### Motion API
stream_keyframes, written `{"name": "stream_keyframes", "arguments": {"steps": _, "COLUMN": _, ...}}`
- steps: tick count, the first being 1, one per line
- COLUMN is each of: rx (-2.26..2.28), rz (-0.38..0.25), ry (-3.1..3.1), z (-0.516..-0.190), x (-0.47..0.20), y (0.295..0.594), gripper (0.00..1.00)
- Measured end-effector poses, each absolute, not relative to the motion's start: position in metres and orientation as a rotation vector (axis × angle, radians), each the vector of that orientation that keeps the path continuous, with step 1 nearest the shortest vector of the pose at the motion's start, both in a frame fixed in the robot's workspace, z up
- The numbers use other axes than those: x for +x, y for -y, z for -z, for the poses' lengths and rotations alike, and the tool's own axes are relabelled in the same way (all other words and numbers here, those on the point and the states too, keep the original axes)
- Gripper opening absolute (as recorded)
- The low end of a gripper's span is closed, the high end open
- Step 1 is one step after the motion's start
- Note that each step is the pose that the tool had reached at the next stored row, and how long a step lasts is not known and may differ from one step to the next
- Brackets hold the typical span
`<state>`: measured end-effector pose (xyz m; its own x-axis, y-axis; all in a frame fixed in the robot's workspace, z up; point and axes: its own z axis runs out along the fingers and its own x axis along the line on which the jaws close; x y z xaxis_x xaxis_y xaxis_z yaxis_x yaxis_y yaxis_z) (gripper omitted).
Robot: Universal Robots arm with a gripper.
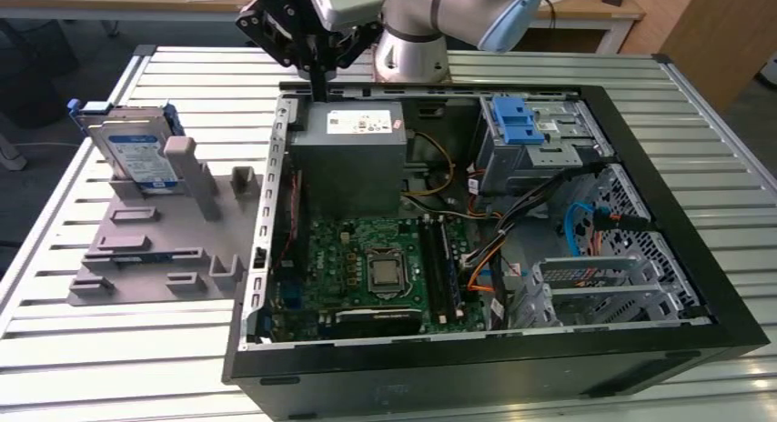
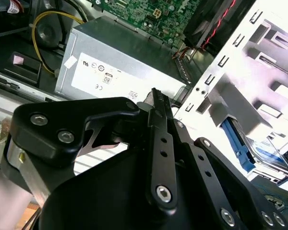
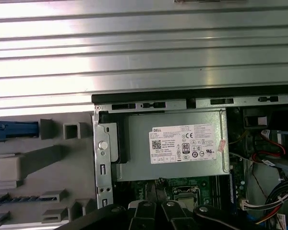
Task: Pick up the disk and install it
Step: 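Reach for the disk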
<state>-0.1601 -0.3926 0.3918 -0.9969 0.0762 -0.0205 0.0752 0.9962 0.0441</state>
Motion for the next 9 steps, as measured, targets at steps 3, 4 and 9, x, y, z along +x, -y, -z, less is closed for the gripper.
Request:
{"name": "stream_keyframes", "arguments": {"steps": 3, "rx": 0.118, "rz": -0.068, "ry": -3.116, "z": -0.3917, "x": -0.1629, "y": 0.3919, "gripper": 0.11}}
{"name": "stream_keyframes", "arguments": {"steps": 4, "rx": 0.118, "rz": -0.068, "ry": -3.116, "z": -0.3917, "x": -0.1639, "y": 0.3917, "gripper": 0.11}}
{"name": "stream_keyframes", "arguments": {"steps": 9, "rx": 0.118, "rz": -0.068, "ry": -3.116, "z": -0.3915, "x": -0.1685, "y": 0.3902, "gripper": 0.11}}
